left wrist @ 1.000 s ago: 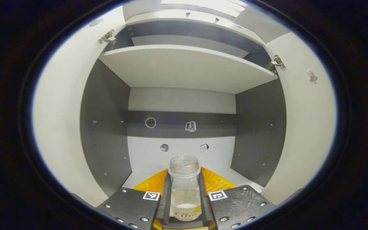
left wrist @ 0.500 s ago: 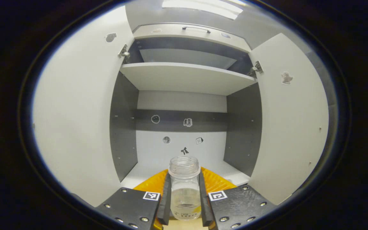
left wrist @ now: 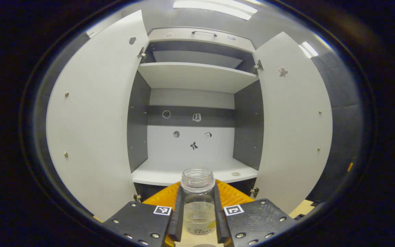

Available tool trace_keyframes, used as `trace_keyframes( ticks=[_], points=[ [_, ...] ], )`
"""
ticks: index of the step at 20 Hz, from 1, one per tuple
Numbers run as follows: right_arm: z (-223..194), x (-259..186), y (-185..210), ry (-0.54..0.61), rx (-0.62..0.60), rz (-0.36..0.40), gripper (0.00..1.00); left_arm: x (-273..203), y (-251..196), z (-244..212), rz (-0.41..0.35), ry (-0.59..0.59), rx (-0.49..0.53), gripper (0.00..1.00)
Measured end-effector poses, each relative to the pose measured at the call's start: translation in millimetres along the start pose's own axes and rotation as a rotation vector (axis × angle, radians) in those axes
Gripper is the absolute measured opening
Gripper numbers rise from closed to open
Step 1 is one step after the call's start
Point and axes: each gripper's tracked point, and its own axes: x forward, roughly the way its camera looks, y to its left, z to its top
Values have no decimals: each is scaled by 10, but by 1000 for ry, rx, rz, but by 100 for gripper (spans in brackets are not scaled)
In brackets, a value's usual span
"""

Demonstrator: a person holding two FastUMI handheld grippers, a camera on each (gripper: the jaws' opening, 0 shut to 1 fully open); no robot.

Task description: Grasp the bottle in the cabinet with the left hand and place it on the coaster, then close the right door with the right hand and the left door with the left hand.

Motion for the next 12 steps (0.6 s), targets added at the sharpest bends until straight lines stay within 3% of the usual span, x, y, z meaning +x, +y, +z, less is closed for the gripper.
trace_keyframes(
  ticks=[12],
  points=[
    [-33, -85, 125, 5, -35, 32, 98, -211, -101, -842, -33, 23, -11, 40]
  ],
)
